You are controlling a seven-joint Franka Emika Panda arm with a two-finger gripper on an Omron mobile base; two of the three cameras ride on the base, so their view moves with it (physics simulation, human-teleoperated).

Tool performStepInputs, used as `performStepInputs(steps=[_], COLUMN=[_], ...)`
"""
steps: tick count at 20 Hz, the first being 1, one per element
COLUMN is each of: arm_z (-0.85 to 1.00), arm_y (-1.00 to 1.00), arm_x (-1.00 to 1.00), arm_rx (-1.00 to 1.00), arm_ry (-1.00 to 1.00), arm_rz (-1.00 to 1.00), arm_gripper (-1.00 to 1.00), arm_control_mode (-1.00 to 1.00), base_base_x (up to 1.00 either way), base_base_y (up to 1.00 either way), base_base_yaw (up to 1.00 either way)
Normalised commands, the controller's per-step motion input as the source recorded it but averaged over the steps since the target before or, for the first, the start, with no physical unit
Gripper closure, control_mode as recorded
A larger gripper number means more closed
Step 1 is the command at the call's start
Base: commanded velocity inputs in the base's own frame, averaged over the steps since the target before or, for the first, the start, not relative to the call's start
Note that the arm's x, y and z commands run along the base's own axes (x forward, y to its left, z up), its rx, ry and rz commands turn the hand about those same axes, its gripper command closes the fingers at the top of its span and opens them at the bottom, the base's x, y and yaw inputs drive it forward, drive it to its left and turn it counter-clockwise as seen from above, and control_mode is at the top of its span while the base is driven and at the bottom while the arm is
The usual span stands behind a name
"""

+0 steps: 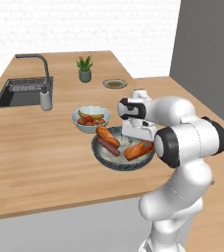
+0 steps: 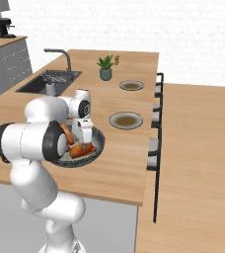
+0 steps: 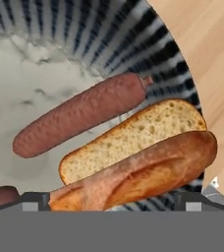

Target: Place one bun and one sausage from the bowl on each plate.

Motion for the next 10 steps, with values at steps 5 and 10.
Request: performStepInputs(steps=[5,10], arm_z=[-0.23,-0.21], arm_y=[0.0,0.0], arm_x=[0.0,0.0], arm_rx=[-0.06,-0.04], arm_ry=[0.0,0.0], arm_rz=[-0.16,-0.2], arm_gripper=[-1.0,-1.0], arm_control_mode=[-1.0,-1.0], base_base_x=[0.0,0.0], base_base_y=[0.0,0.0], base_base_yaw=[0.0,0.0])
